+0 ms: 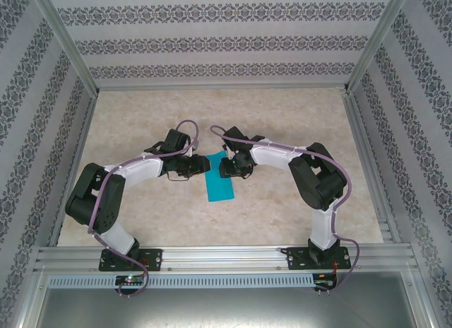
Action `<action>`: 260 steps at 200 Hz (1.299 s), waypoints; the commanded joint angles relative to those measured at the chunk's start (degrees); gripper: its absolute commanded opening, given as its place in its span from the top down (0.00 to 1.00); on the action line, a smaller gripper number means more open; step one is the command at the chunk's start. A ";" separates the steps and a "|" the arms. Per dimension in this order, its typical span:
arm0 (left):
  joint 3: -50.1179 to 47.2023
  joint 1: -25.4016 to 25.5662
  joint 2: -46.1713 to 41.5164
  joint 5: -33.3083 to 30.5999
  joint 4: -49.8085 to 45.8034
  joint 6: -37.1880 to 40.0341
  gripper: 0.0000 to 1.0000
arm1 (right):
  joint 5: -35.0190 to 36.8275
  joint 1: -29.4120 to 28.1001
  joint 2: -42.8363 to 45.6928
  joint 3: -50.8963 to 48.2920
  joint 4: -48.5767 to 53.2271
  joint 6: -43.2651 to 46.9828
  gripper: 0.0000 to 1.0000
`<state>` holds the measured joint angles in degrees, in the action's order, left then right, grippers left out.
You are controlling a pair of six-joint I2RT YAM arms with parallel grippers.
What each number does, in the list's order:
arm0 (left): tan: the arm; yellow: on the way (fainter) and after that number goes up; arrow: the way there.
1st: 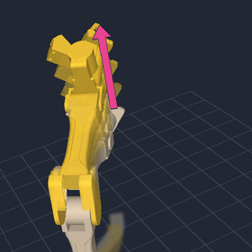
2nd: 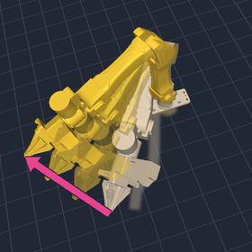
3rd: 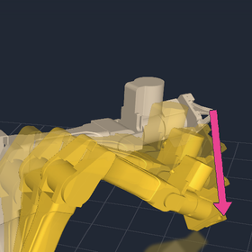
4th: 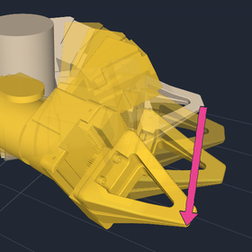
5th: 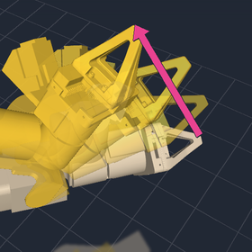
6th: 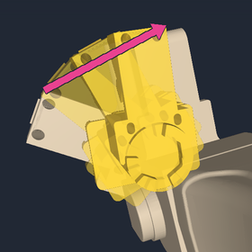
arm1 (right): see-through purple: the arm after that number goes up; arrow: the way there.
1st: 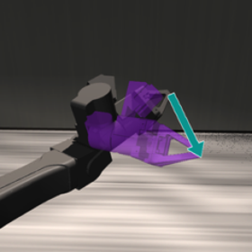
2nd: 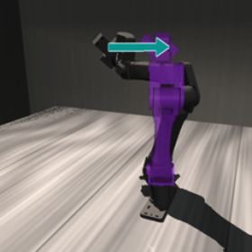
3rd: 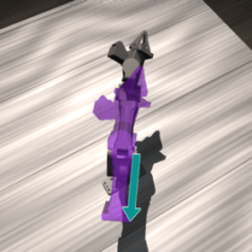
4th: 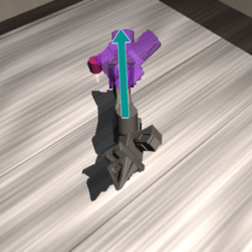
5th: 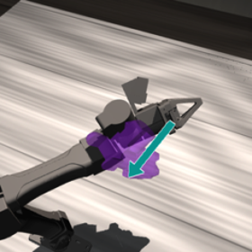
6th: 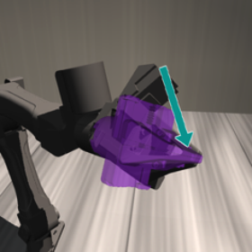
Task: Fold a paper plane with a square sheet of paper (pick it up from the middle)
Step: Hold the square sheet of paper at the center of the table.
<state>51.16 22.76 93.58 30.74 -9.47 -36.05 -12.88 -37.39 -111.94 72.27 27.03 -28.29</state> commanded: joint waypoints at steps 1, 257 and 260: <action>0.06 -0.28 -1.21 -0.78 -0.48 -0.02 0.58 | 1.79 -0.66 -2.14 0.72 -0.33 1.03 0.62; 3.04 0.87 6.89 2.27 3.99 -1.70 0.90 | 1.63 -0.34 -2.41 0.50 -0.13 1.48 0.64; 3.00 0.93 7.00 2.15 3.94 -1.67 0.90 | 1.61 -0.33 -2.41 0.50 -0.18 1.46 0.64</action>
<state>52.66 22.90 98.70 31.57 -7.33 -37.71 -12.84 -37.36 -112.03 72.27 27.22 -28.08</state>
